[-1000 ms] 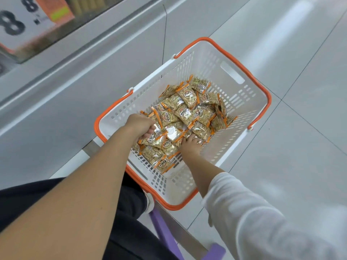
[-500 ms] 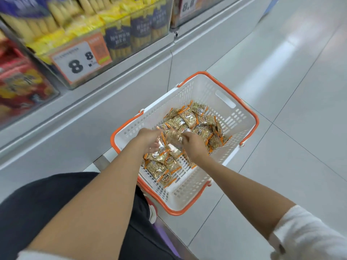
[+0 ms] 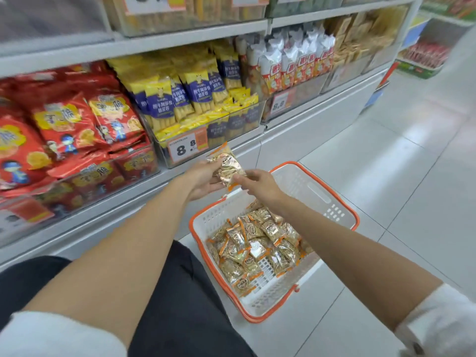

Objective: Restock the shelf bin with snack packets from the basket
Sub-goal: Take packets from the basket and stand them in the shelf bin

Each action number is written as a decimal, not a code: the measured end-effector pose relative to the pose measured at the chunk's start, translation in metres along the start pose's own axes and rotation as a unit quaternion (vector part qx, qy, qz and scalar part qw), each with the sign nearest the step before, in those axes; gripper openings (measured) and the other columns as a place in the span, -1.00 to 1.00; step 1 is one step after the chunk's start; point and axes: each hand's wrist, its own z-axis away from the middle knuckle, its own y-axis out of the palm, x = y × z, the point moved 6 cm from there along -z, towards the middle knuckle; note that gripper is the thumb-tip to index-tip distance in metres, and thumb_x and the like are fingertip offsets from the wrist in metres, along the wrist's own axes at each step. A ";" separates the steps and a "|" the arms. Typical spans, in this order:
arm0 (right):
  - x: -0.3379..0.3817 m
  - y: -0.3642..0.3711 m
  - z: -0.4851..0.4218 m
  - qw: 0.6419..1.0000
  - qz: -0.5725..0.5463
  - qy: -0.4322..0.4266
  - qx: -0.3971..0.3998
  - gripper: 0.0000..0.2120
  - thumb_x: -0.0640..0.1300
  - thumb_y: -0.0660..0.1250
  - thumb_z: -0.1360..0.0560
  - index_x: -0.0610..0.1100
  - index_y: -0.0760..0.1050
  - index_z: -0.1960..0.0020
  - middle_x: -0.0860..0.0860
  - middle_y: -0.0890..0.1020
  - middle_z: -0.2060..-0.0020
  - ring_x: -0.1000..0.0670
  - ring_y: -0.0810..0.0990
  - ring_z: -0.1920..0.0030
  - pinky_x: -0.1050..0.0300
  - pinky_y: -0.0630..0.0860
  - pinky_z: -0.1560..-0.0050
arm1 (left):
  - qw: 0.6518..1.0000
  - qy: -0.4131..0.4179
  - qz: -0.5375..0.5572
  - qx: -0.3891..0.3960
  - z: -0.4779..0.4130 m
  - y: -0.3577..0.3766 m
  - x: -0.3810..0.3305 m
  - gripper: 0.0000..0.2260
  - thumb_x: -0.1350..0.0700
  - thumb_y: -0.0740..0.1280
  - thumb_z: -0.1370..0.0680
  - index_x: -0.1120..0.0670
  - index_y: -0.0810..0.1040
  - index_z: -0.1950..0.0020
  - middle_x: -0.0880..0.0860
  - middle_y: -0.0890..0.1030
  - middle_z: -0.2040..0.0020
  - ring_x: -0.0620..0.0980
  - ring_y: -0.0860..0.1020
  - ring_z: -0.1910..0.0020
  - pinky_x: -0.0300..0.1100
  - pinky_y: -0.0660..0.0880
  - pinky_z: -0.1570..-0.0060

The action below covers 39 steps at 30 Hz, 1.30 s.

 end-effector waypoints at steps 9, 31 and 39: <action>0.103 0.002 0.010 0.996 0.037 -0.066 0.048 -0.69 -0.05 0.53 -0.40 -0.31 0.59 0.16 -0.25 0.67 0.20 -0.03 0.55 0.22 0.07 0.44 0.11 | 0.996 0.078 -0.013 0.041 0.061 -0.020 -0.085 -0.84 0.08 0.24 -0.63 0.12 0.56 -0.08 0.12 0.67 0.01 0.06 0.63 0.02 -0.04 0.55 -0.08; 0.426 0.128 0.027 0.926 0.055 -0.362 0.090 -0.82 -0.23 0.44 -0.48 -0.20 0.60 -0.08 -0.07 0.70 0.08 -0.01 0.69 0.08 0.14 0.63 0.04 | 0.878 0.404 -0.146 -0.213 0.279 -0.180 -0.326 -0.83 0.27 0.45 -0.47 0.25 0.62 -0.05 0.16 0.67 0.08 -0.03 0.67 0.16 -0.26 0.61 0.18; 0.477 0.198 -0.002 0.906 0.102 -0.393 0.122 -0.84 -0.16 0.50 -0.42 -0.09 0.64 0.01 -0.04 0.72 0.12 -0.05 0.69 0.06 -0.10 0.61 -0.06 | 0.828 0.386 -0.290 -0.284 0.307 -0.241 -0.367 -0.81 0.28 0.44 -0.49 0.25 0.63 -0.09 0.22 0.67 0.04 0.01 0.66 0.15 -0.20 0.64 0.17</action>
